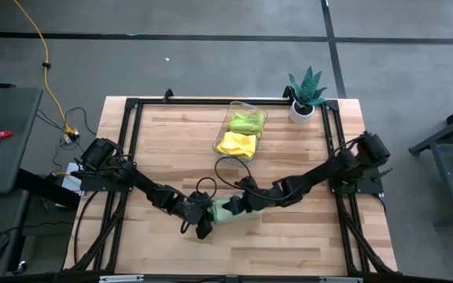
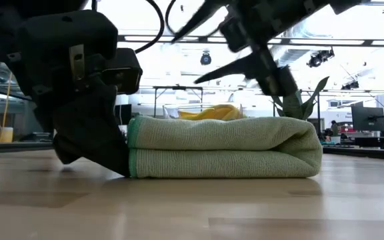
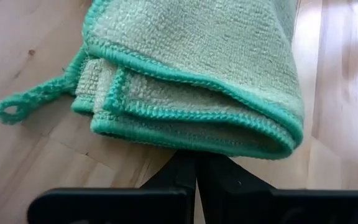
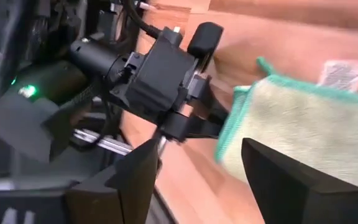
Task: Fold microfiber towels
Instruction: Fold the blue towel, then put the folded blue towel into the transparent bin
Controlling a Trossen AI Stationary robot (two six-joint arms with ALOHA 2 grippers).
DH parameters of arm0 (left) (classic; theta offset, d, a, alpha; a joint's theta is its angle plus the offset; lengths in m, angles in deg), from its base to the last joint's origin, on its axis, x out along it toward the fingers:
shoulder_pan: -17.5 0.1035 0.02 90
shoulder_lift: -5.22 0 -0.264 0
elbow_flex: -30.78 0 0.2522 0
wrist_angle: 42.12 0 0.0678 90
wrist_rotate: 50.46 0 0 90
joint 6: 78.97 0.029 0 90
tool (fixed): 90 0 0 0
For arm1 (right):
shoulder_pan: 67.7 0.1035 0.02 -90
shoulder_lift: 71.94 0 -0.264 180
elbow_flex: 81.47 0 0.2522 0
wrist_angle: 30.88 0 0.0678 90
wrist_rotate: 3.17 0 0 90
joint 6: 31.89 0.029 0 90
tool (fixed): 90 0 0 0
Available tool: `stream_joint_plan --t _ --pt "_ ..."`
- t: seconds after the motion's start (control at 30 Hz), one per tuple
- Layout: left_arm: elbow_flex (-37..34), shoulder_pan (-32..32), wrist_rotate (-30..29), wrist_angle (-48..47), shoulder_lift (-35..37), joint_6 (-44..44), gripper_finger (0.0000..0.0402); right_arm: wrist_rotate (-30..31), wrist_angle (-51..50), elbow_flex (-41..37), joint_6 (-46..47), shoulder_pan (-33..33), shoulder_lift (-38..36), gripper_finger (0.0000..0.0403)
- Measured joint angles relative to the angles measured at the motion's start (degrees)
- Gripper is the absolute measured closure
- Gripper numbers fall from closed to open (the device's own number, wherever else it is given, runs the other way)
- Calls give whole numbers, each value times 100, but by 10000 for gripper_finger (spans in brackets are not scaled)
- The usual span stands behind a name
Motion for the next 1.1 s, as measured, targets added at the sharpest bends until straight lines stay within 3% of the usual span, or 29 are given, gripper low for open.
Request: stream_joint_plan --t 0.27,0.57,0.83,1.1 --pt "-15 65 418 -761 686 943 401 52 -2051 0 -1444 -15 -1089 176" --pt "-6 52 135 -2216 2086 1990 401 -534 -2834 0 -2094 307 -1420 176" --pt "-5 54 -619 -2160 2701 1934 401 -552 -2872 276 -4402 416 -1056 176" --pt "0 26 -843 -2089 2726 1432 401 -481 -4055 1738 -7025 423 247 176"
